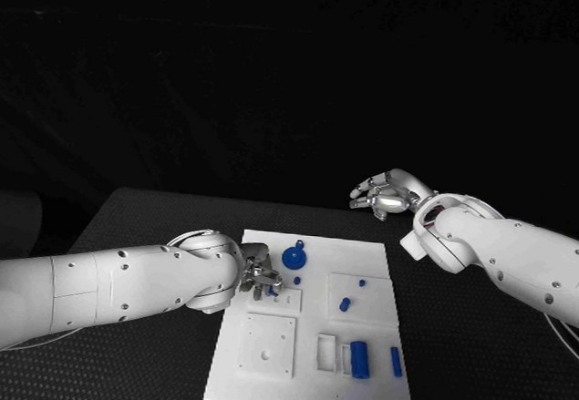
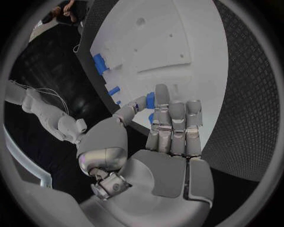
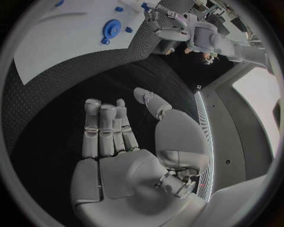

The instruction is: Assemble the parts on the task board

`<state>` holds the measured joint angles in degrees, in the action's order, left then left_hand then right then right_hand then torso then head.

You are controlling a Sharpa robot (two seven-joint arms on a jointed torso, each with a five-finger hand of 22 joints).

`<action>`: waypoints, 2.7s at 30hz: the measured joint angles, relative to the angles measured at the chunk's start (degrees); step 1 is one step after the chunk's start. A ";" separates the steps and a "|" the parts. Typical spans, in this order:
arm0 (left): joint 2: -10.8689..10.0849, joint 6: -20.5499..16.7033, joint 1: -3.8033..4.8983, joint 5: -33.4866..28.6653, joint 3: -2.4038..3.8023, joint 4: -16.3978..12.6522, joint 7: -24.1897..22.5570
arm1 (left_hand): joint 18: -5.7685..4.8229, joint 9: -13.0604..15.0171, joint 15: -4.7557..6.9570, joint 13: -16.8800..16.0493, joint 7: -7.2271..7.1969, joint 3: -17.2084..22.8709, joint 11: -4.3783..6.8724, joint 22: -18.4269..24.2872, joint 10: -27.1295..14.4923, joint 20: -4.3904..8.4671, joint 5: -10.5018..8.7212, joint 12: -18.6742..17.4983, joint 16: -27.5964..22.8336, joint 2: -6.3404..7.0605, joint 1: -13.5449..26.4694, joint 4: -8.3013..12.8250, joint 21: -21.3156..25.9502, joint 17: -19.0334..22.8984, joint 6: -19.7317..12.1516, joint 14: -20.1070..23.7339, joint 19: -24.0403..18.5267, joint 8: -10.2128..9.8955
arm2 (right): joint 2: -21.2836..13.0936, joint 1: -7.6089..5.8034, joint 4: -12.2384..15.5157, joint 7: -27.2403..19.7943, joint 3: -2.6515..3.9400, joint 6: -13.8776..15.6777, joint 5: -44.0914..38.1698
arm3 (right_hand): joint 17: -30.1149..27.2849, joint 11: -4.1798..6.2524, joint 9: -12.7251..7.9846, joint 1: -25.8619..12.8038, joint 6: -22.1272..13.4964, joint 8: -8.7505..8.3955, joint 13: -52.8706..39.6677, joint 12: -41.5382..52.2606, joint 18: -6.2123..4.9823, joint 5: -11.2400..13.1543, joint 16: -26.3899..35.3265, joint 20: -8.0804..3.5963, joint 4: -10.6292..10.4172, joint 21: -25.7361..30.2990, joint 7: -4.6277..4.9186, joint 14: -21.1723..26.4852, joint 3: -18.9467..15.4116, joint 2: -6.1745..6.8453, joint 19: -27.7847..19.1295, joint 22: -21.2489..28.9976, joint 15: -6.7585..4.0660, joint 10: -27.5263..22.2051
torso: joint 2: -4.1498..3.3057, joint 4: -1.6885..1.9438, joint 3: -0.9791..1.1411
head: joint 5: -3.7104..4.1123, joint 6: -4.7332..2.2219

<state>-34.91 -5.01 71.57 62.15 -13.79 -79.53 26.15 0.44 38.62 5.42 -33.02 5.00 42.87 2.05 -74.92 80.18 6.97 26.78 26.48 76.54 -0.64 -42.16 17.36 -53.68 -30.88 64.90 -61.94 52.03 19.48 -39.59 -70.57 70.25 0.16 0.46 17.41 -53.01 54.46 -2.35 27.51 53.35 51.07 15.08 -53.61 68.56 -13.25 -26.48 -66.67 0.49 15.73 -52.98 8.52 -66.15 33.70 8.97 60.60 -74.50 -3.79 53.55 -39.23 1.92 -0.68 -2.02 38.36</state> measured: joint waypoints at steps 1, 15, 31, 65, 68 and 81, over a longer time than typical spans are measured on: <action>0.12 0.01 -0.08 0.09 0.00 0.14 0.01 | 0.00 0.01 0.00 0.00 0.00 0.00 0.00 0.00 0.00 0.00 0.00 0.10 0.00 -0.02 0.02 0.00 0.00 0.00 0.00 0.00 0.00 0.00 | 0.02 0.00 0.03 0.01 0.00 0.00 -0.03 | 0.00 0.00 0.00 0.00 0.01 0.00 0.01 0.00 0.00 0.00 0.00 0.00 0.00 0.00 -0.01 0.00 0.00 0.00 0.00 0.00 0.00 0.00 | 0.00 0.00 -0.02 | 0.02 0.03; 1.52 -0.01 -1.00 1.28 0.01 2.07 0.04 | 0.00 0.25 -0.04 -0.12 -0.15 0.07 0.03 0.01 0.24 0.00 0.00 0.14 0.22 -0.03 0.03 0.06 0.00 0.00 0.14 -0.25 -0.01 -0.04 | 0.13 0.00 0.18 0.10 0.00 -0.01 -0.26 | -0.06 0.00 -0.01 0.00 0.06 0.00 0.07 0.00 0.00 -0.20 0.00 0.01 0.00 0.00 -0.07 0.01 0.00 0.00 -0.01 0.00 0.01 0.00 | 0.02 0.01 -0.11 | 0.17 0.21; 2.00 0.87 -1.39 1.75 0.01 2.84 0.02 | 0.00 0.20 0.04 -0.17 -0.22 0.07 0.00 0.02 0.39 0.00 0.00 0.14 0.22 -0.03 0.02 0.06 -0.22 0.01 0.17 -0.21 -0.01 0.17 | 0.16 0.00 0.36 0.21 0.00 -0.10 -0.32 | -0.06 0.00 -0.01 0.00 0.07 0.00 0.12 0.20 0.00 -0.20 0.00 0.02 0.00 -0.02 -0.25 0.01 0.00 0.00 -0.02 -0.04 0.02 0.00 | 0.06 0.00 -0.15 | 0.34 0.40; 2.21 0.82 -1.74 2.12 0.04 2.91 0.00 | 0.00 0.51 0.22 -0.51 -0.14 0.15 0.06 0.00 0.27 0.21 -0.89 0.53 0.48 -0.41 0.40 0.14 -0.57 0.08 0.26 -0.38 0.20 0.22 | 0.19 0.00 0.34 0.31 0.00 -0.31 -0.33 | -0.21 0.00 0.02 0.00 0.33 0.20 0.36 0.20 -0.01 -0.60 0.00 0.03 -0.16 -0.03 -0.21 0.02 0.16 0.00 -0.02 -0.08 0.03 0.00 | 0.06 0.01 -0.18 | 0.19 0.31; 2.11 0.39 -1.81 2.12 0.04 2.63 0.00 | 0.00 0.51 0.22 -0.51 -0.14 0.15 0.05 0.00 0.27 0.20 -0.90 0.58 0.71 -0.41 0.40 0.14 -0.85 0.08 0.26 -0.38 0.20 0.21 | 0.20 0.00 0.34 0.31 0.00 -0.33 -0.32 | -0.21 0.00 0.04 0.00 0.44 0.20 0.36 0.20 -0.01 -0.60 0.00 0.03 -0.16 -0.03 -0.22 0.02 0.15 0.00 -0.02 -0.08 0.03 0.00 | 0.07 0.00 -0.18 | 0.19 0.35; 2.03 -1.43 -1.99 2.02 0.02 2.49 0.02 | 0.00 0.75 0.22 -0.65 -0.22 0.22 -0.03 0.01 0.35 0.20 -0.76 0.81 0.71 -0.42 0.41 0.21 -0.85 0.07 0.19 -0.39 0.20 0.10 | 0.22 0.00 0.30 0.34 0.00 -0.39 -0.30 | -0.27 0.00 0.03 0.00 0.46 0.20 0.49 0.43 0.00 -1.04 0.00 0.03 -0.16 0.19 -0.24 0.02 0.15 0.00 -0.02 -0.14 0.03 0.00 | 0.07 0.02 -0.21 | 0.28 0.19</action>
<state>-32.88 -6.44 69.58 64.17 -13.77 -77.04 26.16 0.44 39.37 5.64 -33.67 4.78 43.08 2.03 -74.91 80.53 7.17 26.02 27.29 77.25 -1.06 -41.75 17.57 -54.53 -30.81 65.09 -62.33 52.23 19.59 -39.37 -70.57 70.55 0.50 0.46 17.02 -53.31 54.19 -2.35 27.54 53.35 51.54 15.28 -53.13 68.99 -13.26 -27.52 -66.67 0.52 15.57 -52.79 8.28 -66.13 33.85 8.97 60.57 -74.64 -3.75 53.55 -39.16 1.93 -0.89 -1.74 38.56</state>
